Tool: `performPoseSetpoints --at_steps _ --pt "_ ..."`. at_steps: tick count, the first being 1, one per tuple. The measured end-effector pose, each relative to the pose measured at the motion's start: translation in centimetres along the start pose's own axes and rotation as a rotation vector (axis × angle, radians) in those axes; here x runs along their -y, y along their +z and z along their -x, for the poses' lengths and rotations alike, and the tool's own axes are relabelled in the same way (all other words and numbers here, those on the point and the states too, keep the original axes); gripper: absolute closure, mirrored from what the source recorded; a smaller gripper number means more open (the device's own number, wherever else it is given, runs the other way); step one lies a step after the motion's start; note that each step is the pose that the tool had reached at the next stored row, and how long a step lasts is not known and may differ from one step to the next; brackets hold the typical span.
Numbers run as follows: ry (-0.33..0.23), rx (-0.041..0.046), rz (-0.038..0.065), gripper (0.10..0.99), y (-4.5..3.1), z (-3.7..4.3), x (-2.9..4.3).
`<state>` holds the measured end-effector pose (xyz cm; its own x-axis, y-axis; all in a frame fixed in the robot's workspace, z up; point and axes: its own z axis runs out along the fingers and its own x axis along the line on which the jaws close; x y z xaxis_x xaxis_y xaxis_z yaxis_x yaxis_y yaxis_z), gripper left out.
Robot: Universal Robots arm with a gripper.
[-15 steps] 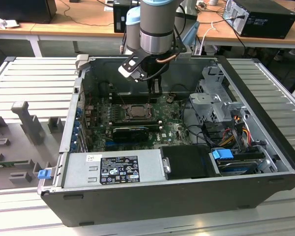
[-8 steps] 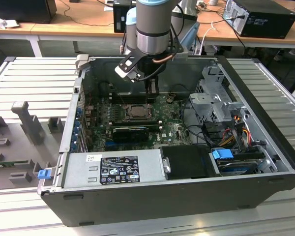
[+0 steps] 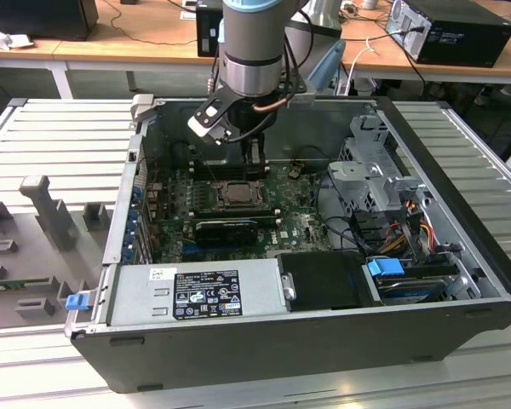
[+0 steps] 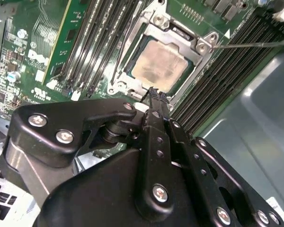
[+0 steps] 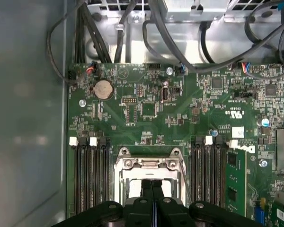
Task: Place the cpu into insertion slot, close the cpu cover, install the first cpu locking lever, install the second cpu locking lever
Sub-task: 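Close the cpu cover, then install the first cpu locking lever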
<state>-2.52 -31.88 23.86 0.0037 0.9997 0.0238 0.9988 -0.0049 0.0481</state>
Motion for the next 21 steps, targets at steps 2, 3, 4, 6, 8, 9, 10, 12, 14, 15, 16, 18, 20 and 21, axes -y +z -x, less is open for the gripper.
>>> performPoseSetpoints --at_steps 2,3,4,6,8,9,10,12,14,15,16,18,20,21 --pt "-0.008 -0.0002 -0.005 0.980 0.10 0.03 0.10" --pt "-0.016 -0.0006 -0.008 0.980 0.18 0.05 0.13" --pt "-0.023 -0.0008 -0.011 0.980 0.25 0.07 0.16" --pt "-0.032 -0.0011 -0.013 0.980 0.31 0.11 0.47" --pt "-0.035 -0.0014 -0.013 0.980 0.31 0.12 1.00" --pt "-0.036 -0.0015 -0.013 0.980 0.30 0.11 1.11" --pt "-0.036 -0.0014 -0.013 0.980 0.29 0.12 1.38" --pt "-0.036 -0.0014 -0.013 0.980 0.27 0.12 1.60" --pt "-0.036 -0.0014 -0.013 0.980 0.26 0.12 1.97" --pt "-0.036 -0.0014 -0.013 0.980 0.25 0.12 2.10" --pt "-0.036 -0.0012 -0.014 0.980 0.23 0.13 2.18" --pt "-0.036 -0.0013 -0.014 0.980 0.14 0.13 2.18" --pt "-0.036 -0.0017 -0.013 0.980 -0.01 0.11 2.17" --pt "-0.036 -0.0014 -0.013 0.980 -0.05 0.12 2.17"
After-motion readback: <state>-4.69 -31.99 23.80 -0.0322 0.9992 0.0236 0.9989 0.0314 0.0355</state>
